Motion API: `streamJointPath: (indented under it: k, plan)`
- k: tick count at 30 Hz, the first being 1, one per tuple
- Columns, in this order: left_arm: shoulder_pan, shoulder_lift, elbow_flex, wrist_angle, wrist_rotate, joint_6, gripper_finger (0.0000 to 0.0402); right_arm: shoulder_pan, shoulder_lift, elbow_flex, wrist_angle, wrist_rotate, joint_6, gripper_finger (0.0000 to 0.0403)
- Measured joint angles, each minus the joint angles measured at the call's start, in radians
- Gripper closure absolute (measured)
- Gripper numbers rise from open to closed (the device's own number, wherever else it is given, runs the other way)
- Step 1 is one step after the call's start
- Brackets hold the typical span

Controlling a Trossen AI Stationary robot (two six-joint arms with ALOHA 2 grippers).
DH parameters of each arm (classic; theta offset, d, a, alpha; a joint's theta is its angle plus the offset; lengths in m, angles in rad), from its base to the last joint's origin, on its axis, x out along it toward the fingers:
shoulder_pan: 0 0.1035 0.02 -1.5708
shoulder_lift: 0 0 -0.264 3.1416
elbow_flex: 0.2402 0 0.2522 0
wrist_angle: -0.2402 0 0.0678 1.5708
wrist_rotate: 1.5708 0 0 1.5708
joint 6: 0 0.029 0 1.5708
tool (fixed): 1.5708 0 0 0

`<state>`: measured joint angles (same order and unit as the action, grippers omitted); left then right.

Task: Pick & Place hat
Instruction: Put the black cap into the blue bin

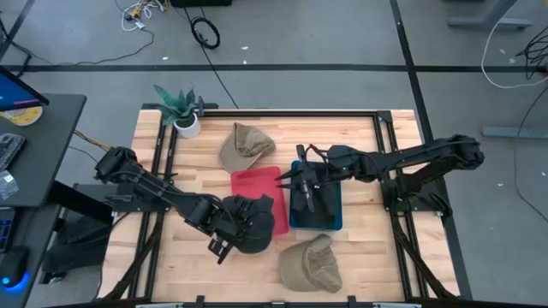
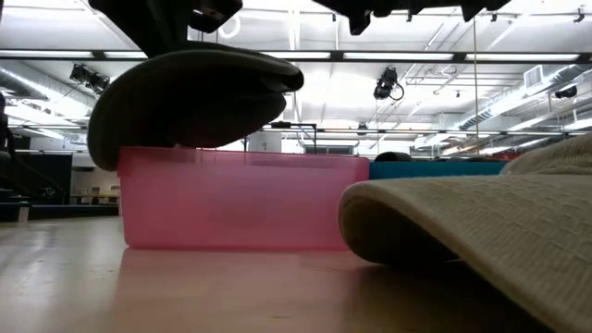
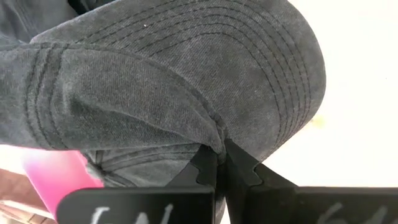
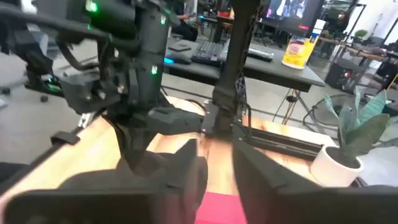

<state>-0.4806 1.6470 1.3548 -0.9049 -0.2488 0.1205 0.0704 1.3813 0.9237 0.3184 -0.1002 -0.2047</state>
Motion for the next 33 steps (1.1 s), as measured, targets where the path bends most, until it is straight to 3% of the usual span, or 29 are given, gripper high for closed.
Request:
streamJointPath:
  k: [8, 12, 17, 27, 33]
  plan:
    - [0.054, 0.0, 0.0, -0.019, 0.001, 0.005, 0.0395, 0.005, 0.047, 0.001, 0.003, -0.047, 0.004, 0.0144]
    - [0.065, 0.0, 0.0, -0.022, -0.008, 0.009, 0.0394, 0.011, 0.062, 0.001, -0.007, -0.087, 0.049, 0.0102]
    - [0.067, 0.0, 0.0, -0.022, -0.037, 0.049, 0.0395, 0.026, 0.12, 0.04, -0.061, -0.091, 0.065, 0.0098]
    - [0.067, 0.0, 0.001, -0.024, -0.058, 0.049, 0.0394, 0.05, 0.359, 0.387, -0.45, -0.092, 0.042, 0.0121]
    - [0.067, 0.0, 0.001, -0.029, -0.065, 0.049, 0.0395, 0.067, 0.428, 0.427, -0.477, -0.093, 0.035, 0.0124]
